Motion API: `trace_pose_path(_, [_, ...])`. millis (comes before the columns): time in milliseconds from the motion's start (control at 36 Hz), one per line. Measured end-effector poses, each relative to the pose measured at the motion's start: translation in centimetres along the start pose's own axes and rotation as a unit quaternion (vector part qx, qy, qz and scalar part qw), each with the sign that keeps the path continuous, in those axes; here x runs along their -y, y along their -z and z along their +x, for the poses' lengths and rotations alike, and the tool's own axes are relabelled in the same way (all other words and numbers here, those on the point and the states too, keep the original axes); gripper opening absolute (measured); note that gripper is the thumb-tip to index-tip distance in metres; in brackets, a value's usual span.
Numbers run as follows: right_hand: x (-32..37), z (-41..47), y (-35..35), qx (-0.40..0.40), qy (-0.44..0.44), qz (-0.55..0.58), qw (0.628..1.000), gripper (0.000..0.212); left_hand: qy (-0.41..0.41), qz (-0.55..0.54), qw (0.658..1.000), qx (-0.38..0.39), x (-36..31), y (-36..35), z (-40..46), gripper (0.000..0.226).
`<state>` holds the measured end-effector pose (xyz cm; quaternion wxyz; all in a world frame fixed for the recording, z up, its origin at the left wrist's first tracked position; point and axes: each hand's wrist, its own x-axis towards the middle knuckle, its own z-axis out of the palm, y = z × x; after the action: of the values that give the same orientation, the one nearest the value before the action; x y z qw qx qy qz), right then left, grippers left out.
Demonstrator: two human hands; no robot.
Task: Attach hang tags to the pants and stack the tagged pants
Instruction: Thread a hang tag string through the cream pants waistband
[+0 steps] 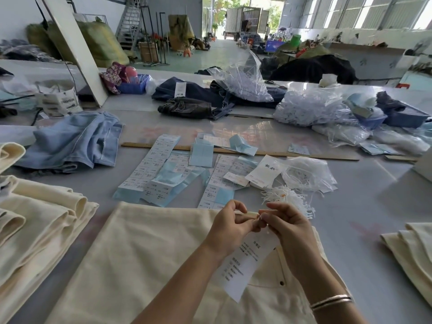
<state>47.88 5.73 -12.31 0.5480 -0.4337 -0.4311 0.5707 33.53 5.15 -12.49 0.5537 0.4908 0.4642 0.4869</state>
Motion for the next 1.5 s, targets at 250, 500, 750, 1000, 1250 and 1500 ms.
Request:
trace_pose_path(250, [-0.2,0.1,-0.1,-0.002,0.008,-0.022,1.0,0.017,-0.004,-0.003,1.0,0.006,0.0,0.0,0.2,0.025])
trace_pose_path(500, [-0.1,-0.1,-0.1,-0.003,0.035,-0.046,0.998,0.016,0.023,-0.044,0.999,0.001,0.9,0.0,0.4,0.027])
trace_pose_path(750, [-0.3,0.1,-0.1,-0.009,0.045,-0.094,0.994,0.019,0.037,-0.061,0.997,-0.035,1.5,-0.2,0.8,0.03])
trace_pose_path(1000, [-0.7,0.3,0.1,0.0,0.133,-0.22,0.966,0.022,0.046,-0.063,0.995,-0.058,1.5,-0.7,0.9,0.033])
trace_pose_path(1250, [-3.1,0.1,1.1,-0.107,0.181,-0.261,0.942,0.039,0.022,0.024,0.997,-0.064,1.9,-1.9,-0.2,0.02])
trace_pose_path(1500, [-1.0,1.2,1.4,-0.289,0.23,-0.26,0.892,0.049,-0.018,0.116,0.95,-0.288,4.7,7.0,-4.8,0.021])
